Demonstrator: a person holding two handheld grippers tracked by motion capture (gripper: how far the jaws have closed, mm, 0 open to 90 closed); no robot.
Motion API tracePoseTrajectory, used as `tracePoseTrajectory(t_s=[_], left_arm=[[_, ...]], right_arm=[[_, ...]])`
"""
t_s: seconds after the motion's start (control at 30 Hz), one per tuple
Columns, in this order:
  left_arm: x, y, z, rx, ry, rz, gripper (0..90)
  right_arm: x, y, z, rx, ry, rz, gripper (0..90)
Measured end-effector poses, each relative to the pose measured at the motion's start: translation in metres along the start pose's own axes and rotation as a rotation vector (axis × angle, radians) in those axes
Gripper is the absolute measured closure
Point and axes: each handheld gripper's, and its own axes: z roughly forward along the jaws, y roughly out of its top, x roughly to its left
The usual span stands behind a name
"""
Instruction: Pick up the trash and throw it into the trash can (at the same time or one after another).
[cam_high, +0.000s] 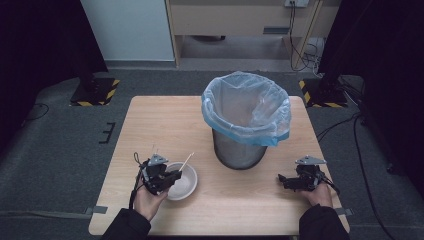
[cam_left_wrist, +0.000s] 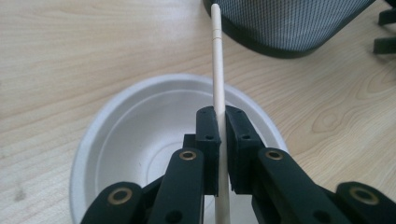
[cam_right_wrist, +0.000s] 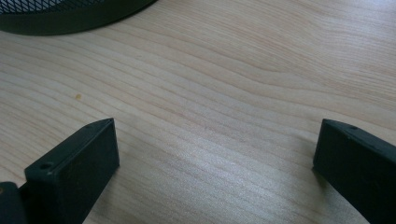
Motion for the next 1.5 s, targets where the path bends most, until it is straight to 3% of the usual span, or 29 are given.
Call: tracePoseTrajectory(t_s=[0.3, 0.6, 1.03, 1.5], left_arm=[[0.000, 0.004, -0.019, -0.069, -0.016, -0.002, 84.3], [-0.002, 0.008, -0.032, -0.125, -0.005, 0.025, 84.3], [-0.005, 0.017, -0.056, -0.243, -0.010, 0.030, 84.3], [-0.015, 0.024, -0.071, -0.312, -0.028, 0.055, 84.3]], right_arm=[[0.000, 0.000, 0.000, 0.000, 0.000, -0.002, 0.4], [0.000, 0.000, 0.000, 0.000, 0.000, 0.000, 0.4], [0.000, 0.000, 0.000, 0.000, 0.000, 0.000, 0.4], [0.000, 0.000, 0.000, 0.000, 0.001, -0.001, 0.4]])
